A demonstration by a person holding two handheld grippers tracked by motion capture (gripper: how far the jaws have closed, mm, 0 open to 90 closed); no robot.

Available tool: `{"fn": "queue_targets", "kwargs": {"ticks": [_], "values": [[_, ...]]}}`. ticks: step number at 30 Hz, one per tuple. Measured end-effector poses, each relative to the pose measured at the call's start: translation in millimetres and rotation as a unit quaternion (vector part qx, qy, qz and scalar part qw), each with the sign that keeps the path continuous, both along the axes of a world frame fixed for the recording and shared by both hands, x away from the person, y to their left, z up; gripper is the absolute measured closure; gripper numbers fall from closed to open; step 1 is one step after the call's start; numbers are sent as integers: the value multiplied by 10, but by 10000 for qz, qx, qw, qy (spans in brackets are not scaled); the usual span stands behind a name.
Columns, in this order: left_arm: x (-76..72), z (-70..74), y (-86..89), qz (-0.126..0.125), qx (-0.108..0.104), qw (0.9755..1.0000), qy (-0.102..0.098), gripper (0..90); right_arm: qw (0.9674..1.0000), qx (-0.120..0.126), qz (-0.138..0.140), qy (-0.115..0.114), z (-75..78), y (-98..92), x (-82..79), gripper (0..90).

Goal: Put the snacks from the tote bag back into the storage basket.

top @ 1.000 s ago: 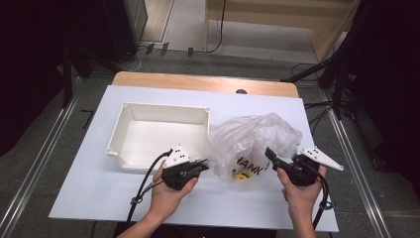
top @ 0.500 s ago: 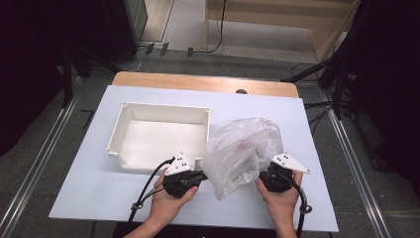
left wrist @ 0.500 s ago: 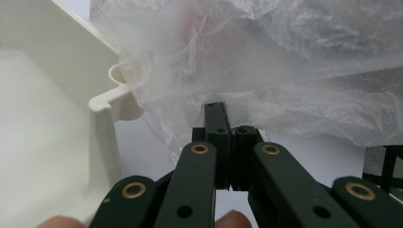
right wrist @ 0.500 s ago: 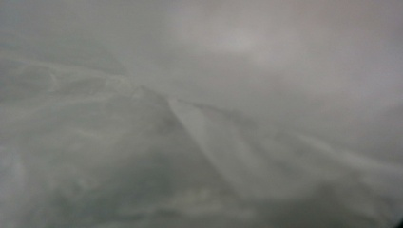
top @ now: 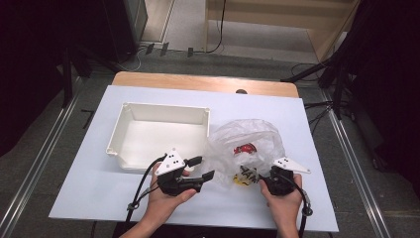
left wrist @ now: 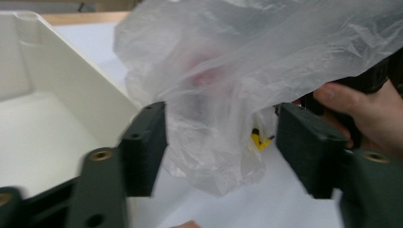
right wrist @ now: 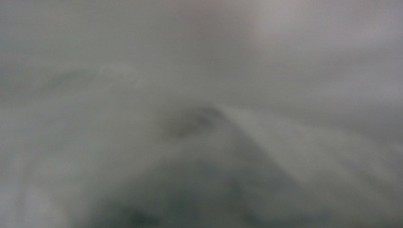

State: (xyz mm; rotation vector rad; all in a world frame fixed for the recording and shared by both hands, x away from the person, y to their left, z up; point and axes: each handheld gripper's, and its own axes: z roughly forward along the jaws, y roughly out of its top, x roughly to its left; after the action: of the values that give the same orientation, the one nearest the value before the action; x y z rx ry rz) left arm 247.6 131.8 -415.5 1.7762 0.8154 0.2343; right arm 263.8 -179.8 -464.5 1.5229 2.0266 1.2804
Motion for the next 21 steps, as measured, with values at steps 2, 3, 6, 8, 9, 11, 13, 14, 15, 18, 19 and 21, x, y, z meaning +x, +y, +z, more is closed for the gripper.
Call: {"fn": "queue_targets", "kwargs": {"ticks": [2, 3, 6, 8, 9, 11, 13, 14, 15, 18, 19, 21], "values": [[-3, 49, -13, 44, -8, 9999, -111, 239, 9999, -59, 10, 138, -50, 3, 25, 900], [-2, 78, -23, 72, 18, 9998, -159, 210, 9996, -132, 57, 222, -72, 7, 36, 900], [14, 170, -60, 82, -40, 9996, -261, 157, 9991, -88, 103, 405, -118, 38, 55, 900], [22, 229, -90, 100, -104, 9992, -367, 149, 9989, -147, 112, 433, -137, 48, 59, 900], [23, 253, -110, 95, -145, 9990, -406, 150, 9988, -197, 129, 430, -146, 47, 62, 900], [26, 291, -172, 66, -212, 9988, -444, 151, 9989, -151, 105, 440, -155, 44, 64, 900], [19, 314, -260, -2, -203, 9986, -496, 152, 9989, -129, 120, 435, -159, 40, 60, 900], [15, 318, -316, -16, -156, 9985, -526, 153, 9990, -66, 155, 412, -154, 41, 51, 859], [15, 319, -368, -46, -76, 9984, -558, 153, 9990, -66, 155, 412, -154, 41, 51, 859], [56, 287, -481, 154, 257, 9980, -562, 263, 9993, 53, 206, 293, -134, 39, 22, 723], [89, 267, -491, 188, 287, 9983, -462, 338, 9994, 89, 231, 251, -121, 33, 9, 666], [141, 226, -485, 162, 338, 9989, -279, 596, 9999, -36, 134, 68, -84, 17, -31, 518]]}}
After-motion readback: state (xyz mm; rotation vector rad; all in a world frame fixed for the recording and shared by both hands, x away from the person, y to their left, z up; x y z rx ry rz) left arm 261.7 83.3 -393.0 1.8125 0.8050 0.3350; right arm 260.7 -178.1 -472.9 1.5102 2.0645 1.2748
